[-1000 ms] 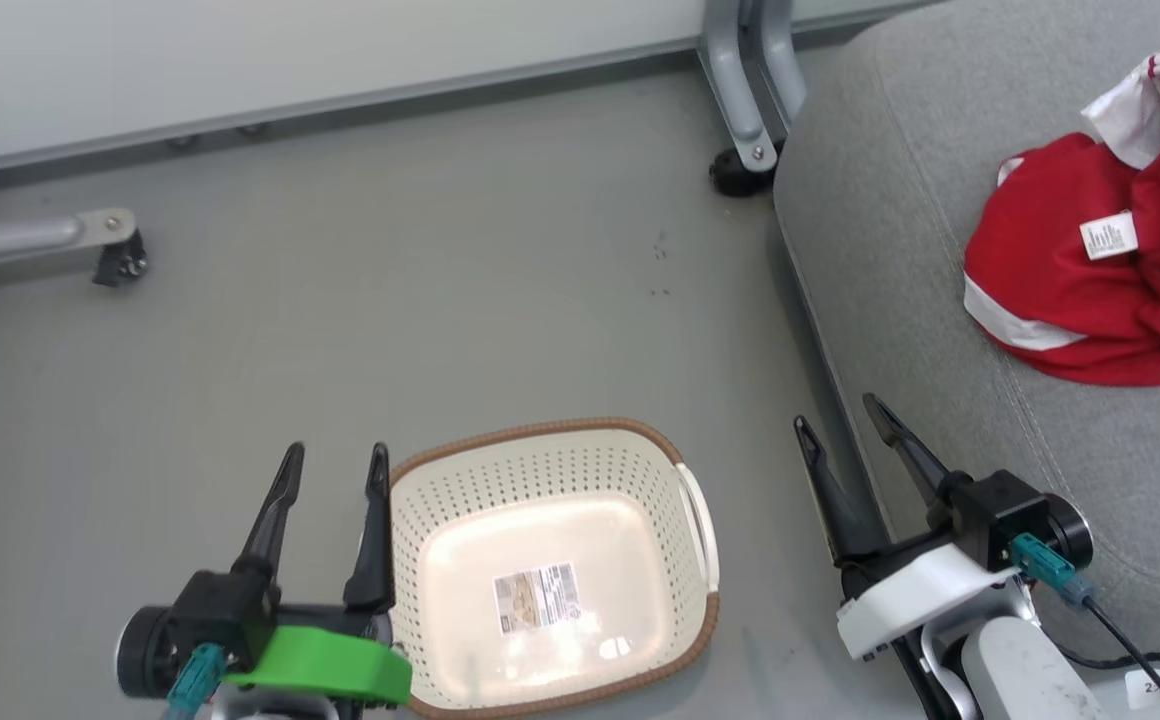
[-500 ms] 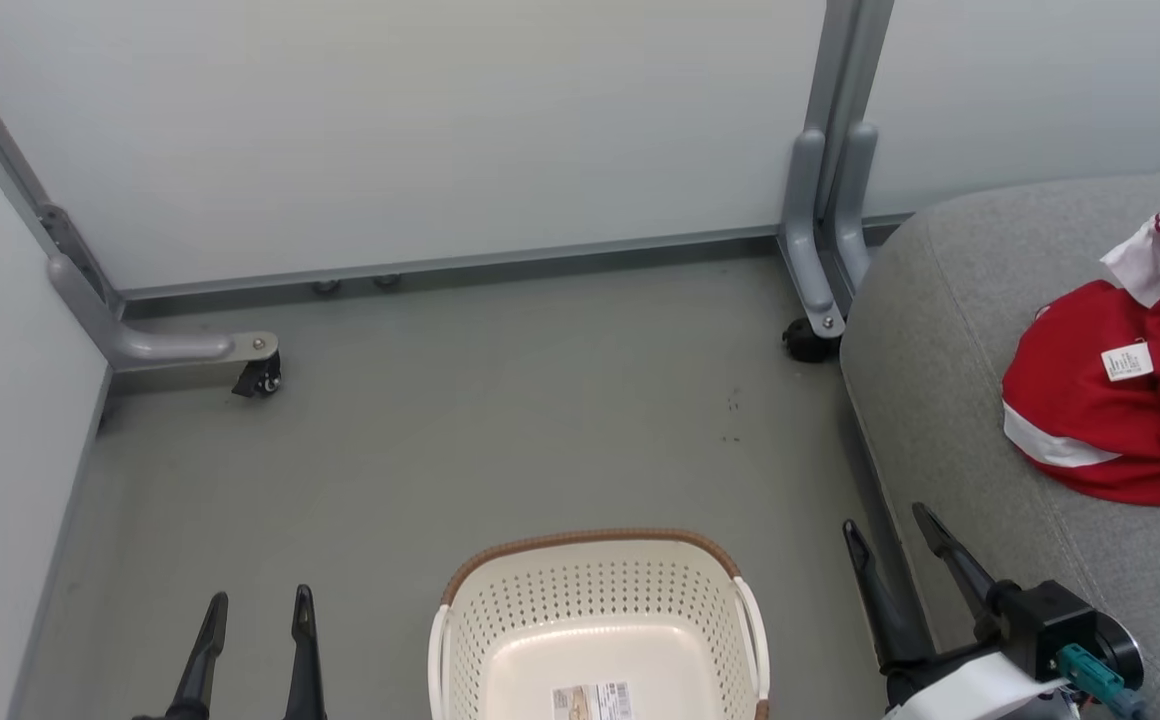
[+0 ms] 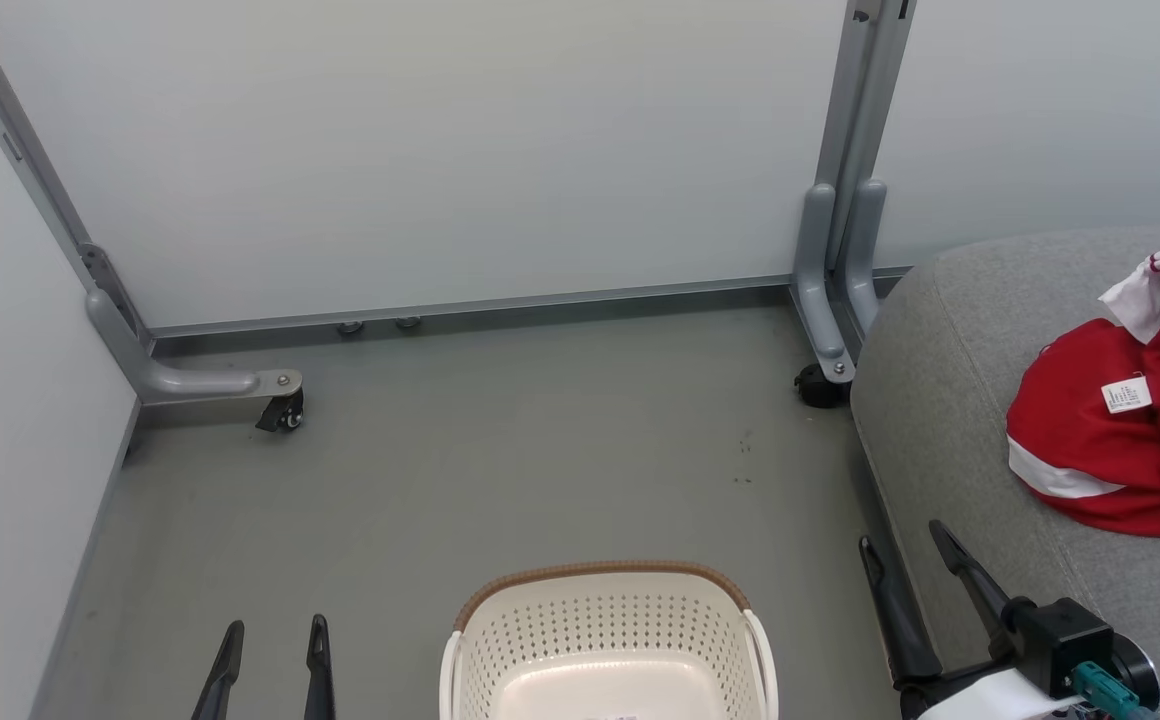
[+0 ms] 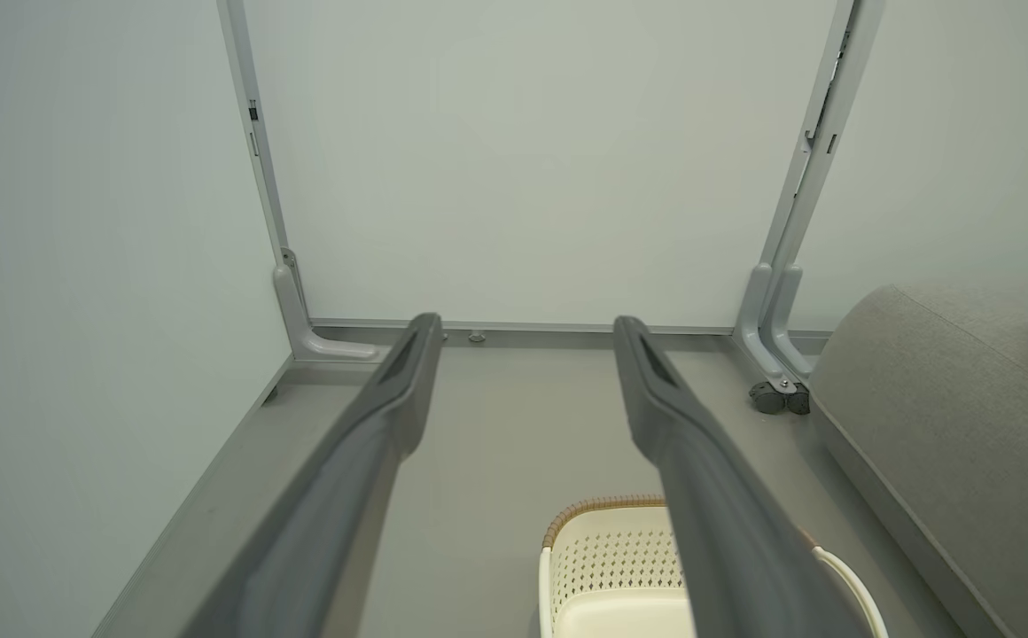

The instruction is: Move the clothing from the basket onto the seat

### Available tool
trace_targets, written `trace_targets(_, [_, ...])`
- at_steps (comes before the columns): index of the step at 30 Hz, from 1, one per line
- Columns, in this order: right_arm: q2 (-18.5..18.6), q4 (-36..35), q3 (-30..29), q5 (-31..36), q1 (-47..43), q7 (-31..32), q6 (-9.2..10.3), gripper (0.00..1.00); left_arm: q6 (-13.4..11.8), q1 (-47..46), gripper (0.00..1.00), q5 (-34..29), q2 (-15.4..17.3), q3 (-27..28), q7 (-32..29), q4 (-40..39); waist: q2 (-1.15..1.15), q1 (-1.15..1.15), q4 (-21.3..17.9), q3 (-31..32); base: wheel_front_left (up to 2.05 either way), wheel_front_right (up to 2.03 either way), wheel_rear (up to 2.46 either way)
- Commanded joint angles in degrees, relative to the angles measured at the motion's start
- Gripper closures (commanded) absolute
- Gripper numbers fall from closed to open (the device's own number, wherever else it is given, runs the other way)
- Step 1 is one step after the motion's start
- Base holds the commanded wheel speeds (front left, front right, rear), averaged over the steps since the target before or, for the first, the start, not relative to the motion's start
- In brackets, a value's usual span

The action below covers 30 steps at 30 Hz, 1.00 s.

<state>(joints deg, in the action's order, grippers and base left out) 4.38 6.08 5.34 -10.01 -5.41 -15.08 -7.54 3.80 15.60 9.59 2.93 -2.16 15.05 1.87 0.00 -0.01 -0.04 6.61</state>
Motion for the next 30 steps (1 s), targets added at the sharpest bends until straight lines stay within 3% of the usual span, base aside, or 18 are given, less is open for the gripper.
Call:
trace_targets(1, [0.1,0.0,-0.2,0.4,-1.1,-0.1,0.11,0.00,0.4,0.8,0.00,-0.5,0.0,-0.1,0.2,0.1,0.00,0.01,0.1,0.1,0.00,0.00,0.00])
trace_targets(6, [-0.2,0.1,-0.7,0.4,-1.4,-0.1,0.11,0.00,0.7,0.9,0.00,-0.8,0.0,-0.4,0.2,0.7,0.00,0.01,0.2,0.4,0.00,0.00,0.00])
trace_targets(7, [-0.2,0.3,-0.5,0.0,-0.8,0.0,0.00,1.00,0.5,0.2,1.00,-0.3,0.0,-0.3,0.0,0.7,0.00,0.01,0.2,0.4,0.00,0.00,0.00])
trace_targets(12, [-0.5,2.4,-0.4,-1.0,-1.7,0.3,-0.01,1.00,0.5,0.1,1.00,1.0,-0.1,-0.4,-0.5,3.1,0.00,0.01,0.2,0.4,0.00,0.00,0.00])
trace_targets(30, [-0.3,3.6,-2.6,-20.3,1.5,4.9,0.01,1.00,1.3,-5.2,1.00,20.5,0.4,1.1,-4.9,5.3,0.00,0.01,0.2,-0.7,0.00,0.00,0.00])
